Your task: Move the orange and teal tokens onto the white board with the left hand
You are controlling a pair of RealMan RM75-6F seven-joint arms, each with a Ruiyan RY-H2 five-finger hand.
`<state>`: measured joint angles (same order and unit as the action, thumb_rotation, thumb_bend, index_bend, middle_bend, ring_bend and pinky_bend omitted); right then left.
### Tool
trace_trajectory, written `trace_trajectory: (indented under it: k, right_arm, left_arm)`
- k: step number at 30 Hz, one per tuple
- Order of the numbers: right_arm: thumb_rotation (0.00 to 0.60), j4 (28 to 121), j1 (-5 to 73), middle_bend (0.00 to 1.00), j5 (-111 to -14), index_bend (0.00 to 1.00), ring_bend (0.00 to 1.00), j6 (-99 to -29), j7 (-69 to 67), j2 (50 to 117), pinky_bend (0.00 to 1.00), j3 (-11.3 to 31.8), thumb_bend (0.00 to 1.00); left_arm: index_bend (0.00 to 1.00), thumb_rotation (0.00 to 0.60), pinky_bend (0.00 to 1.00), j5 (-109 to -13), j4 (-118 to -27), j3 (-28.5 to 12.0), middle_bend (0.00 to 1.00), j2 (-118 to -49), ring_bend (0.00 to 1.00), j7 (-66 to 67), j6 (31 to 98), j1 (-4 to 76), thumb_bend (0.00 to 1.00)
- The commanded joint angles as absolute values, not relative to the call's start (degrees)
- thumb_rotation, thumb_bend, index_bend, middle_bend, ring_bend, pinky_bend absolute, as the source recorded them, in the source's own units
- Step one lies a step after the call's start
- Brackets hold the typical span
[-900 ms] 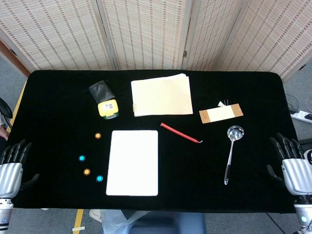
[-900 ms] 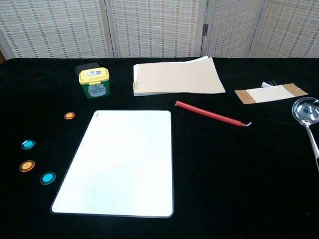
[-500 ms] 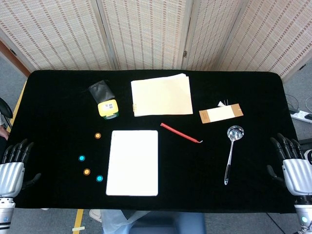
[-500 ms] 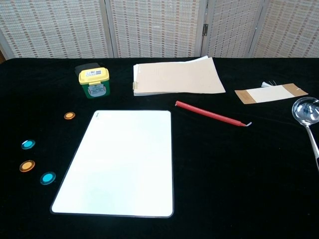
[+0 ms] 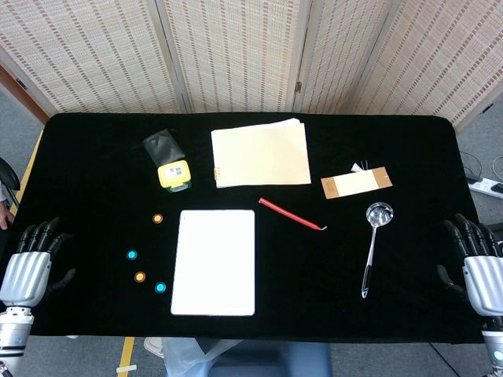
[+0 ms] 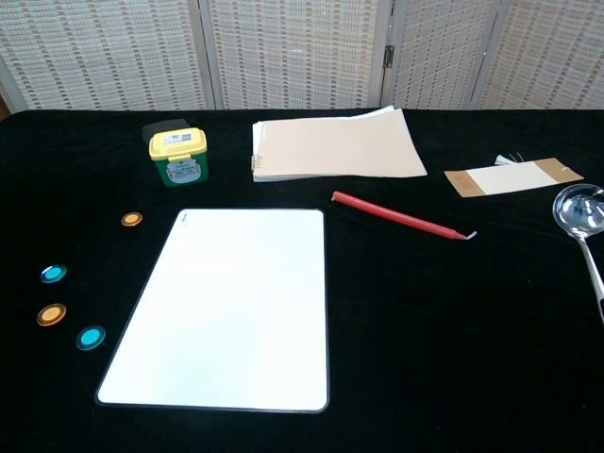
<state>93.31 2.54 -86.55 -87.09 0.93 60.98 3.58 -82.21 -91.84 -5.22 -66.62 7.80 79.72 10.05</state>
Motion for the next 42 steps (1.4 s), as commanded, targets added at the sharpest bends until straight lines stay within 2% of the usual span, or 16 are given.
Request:
trace_trajectory:
  k: [1, 15, 26, 30, 32, 36, 42]
  right_arm:
    - [0.600, 93.5, 2.5, 0.00, -86.6, 0.00, 0.05, -87.3, 0.9, 60.7, 0.00, 3.7, 0.40]
    - [0.600, 94.4, 2.6, 0.00, -87.4, 0.00, 0.05, -87.3, 1.4, 59.9, 0.00, 3.6, 0.40]
    - [0.600, 94.5, 2.2, 0.00, -86.9, 0.00, 0.05, -87.5, 1.3, 59.6, 0.00, 3.5, 0.40]
    - [0.600, 94.3, 2.1, 0.00, -86.5, 0.00, 0.05, -87.3, 1.2, 59.8, 0.00, 3.5, 0.40]
    - [0.600, 94.2, 2.1, 0.00, -86.5, 0.00, 0.05, -87.3, 1.2, 59.8, 0.00, 3.5, 0.40]
    - [0.600, 94.2, 2.0, 0.00, -86.3, 0.00, 0.05, -87.3, 1.3, 59.8, 0.00, 3.5, 0.40]
    - [0.600, 94.1, 2.0, 0.00, -86.1, 0.00, 0.05, -87.0, 1.3, 60.0, 0.00, 3.5, 0.40]
  left_arm:
    - [0.31, 0.600, 0.00, -82.2, -90.2, -6.3, 0.11, -67.4, 0.08, 6.2, 77.6, 12.2, 0.35]
    - [0.36, 0.600, 0.00, -82.2, -80.5, -10.6, 0.14, -73.7, 0.10, 0.5, 64.4, 25.7, 0.38]
    - [0.40, 0.600, 0.00, -79.0, -71.5, -11.4, 0.14, -80.9, 0.10, 0.3, 53.6, 34.8, 0.38]
    - [0.42, 0.600, 0.00, -77.2, -68.0, -11.3, 0.14, -84.5, 0.05, 0.0, 51.0, 36.7, 0.38]
    - [0.42, 0.600, 0.00, -76.5, -66.4, -11.1, 0.12, -85.9, 0.01, 0.6, 50.2, 37.4, 0.38]
    - [0.44, 0.600, 0.00, -74.4, -63.4, -11.4, 0.02, -88.9, 0.00, 1.0, 49.4, 38.3, 0.38]
    - [0.47, 0.600, 0.00, -70.8, -59.7, -11.2, 0.00, -91.5, 0.00, 3.0, 46.7, 39.1, 0.38]
